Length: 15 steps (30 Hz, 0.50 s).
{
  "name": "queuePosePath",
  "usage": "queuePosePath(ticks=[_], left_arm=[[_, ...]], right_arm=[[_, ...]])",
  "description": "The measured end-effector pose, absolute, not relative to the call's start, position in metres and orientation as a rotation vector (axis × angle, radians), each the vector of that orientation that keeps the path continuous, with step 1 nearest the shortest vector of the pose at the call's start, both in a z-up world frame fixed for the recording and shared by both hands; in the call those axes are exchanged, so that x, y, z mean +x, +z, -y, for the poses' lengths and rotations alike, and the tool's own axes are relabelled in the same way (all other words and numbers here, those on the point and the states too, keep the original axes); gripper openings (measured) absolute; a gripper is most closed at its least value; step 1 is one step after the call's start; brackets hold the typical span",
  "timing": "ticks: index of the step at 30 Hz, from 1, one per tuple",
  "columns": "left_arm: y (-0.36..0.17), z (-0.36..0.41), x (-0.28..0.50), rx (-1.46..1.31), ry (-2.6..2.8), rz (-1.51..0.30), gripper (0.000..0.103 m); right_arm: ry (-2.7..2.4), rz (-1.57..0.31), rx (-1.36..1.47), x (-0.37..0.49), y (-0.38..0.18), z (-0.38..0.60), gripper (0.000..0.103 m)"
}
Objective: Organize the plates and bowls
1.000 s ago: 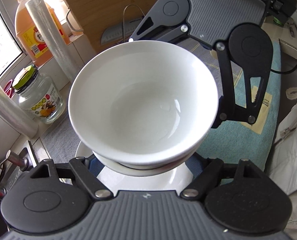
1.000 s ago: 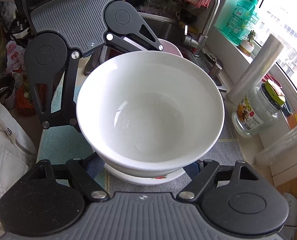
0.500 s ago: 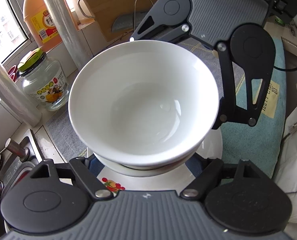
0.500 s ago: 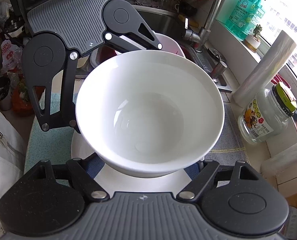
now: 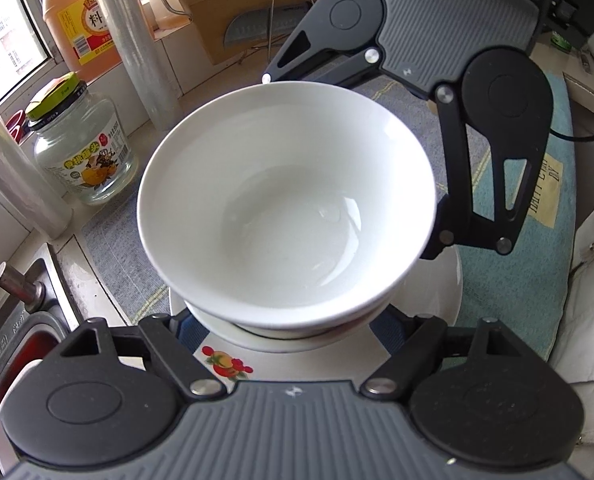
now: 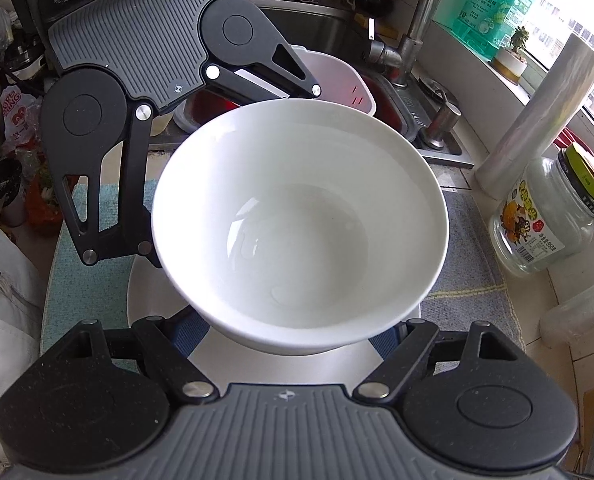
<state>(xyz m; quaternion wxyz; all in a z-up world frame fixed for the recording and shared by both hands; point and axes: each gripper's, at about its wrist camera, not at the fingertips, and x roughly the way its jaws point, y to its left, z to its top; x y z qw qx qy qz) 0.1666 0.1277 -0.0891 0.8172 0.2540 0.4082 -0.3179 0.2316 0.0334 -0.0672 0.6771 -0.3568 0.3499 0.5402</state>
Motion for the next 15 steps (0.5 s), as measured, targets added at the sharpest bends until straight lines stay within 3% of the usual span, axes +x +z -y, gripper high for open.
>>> queuePosePath(ticks=[15], left_arm=[[-0.0983,-0.1268,0.1716,0.495,-0.688,-0.897,0.083]], right_arm=[[1.223,-0.823,-0.798,0.2364,-0.0725,-0.0366,0.086]])
